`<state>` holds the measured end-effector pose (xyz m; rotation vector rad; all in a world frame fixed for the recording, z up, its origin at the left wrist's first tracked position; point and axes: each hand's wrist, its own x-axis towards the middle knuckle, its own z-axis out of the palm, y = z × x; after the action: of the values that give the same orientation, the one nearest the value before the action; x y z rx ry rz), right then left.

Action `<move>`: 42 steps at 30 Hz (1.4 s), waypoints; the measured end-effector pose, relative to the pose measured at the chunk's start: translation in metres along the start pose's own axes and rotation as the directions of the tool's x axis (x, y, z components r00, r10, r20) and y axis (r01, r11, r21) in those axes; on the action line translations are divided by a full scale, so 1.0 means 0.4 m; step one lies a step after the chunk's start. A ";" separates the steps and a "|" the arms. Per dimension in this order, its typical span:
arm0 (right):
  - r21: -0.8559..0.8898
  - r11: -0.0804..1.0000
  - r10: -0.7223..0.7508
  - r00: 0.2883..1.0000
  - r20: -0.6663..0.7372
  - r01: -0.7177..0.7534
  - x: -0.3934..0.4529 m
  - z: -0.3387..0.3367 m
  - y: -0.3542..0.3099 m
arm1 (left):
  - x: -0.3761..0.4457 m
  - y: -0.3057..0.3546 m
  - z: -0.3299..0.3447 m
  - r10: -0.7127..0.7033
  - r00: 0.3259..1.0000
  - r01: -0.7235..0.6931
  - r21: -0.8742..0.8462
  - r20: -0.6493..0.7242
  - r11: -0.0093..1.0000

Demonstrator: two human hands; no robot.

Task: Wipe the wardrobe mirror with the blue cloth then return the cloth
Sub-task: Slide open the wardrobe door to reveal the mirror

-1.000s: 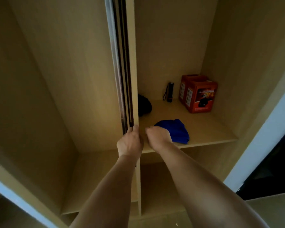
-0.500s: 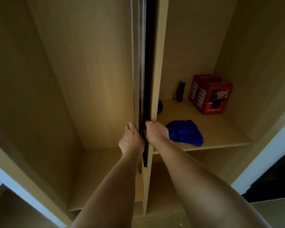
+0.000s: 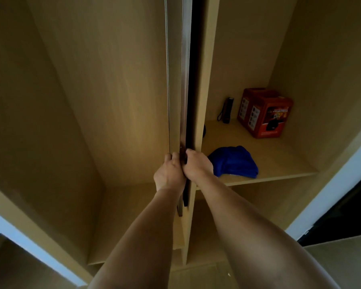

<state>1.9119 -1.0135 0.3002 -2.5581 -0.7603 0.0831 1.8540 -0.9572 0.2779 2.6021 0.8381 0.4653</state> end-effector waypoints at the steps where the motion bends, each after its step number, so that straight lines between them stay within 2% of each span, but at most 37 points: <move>1: -0.001 1.000 -0.002 1.000 0.000 0.002 -0.006 0.000 0.000 | -0.007 -0.003 0.000 0.008 1.000 -0.008 0.009 -0.004 1.000; 5: 0.011 1.000 0.010 1.000 0.002 -0.010 -0.033 0.001 0.003 | -0.044 -0.007 -0.004 0.031 0.999 -0.031 0.034 -0.014 0.999; 16: 0.031 0.999 0.020 0.999 0.041 -0.022 -0.144 -0.026 0.015 | -0.173 0.010 -0.034 0.078 0.996 -0.080 -0.039 -0.052 0.996; 35: 0.061 0.993 -0.108 0.990 0.093 0.102 -0.428 -0.072 0.098 | -0.484 0.098 -0.063 -0.018 0.989 0.014 -0.026 -0.146 1.000; 42: 0.059 0.992 -0.119 0.988 0.098 0.114 -0.520 -0.099 0.107 | -0.577 0.120 -0.089 -0.025 0.991 0.022 -0.027 -0.130 0.999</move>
<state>1.7649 -1.1720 0.3009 -2.4688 -0.9319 0.1934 1.6850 -1.1254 0.2851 2.5581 0.8972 0.6407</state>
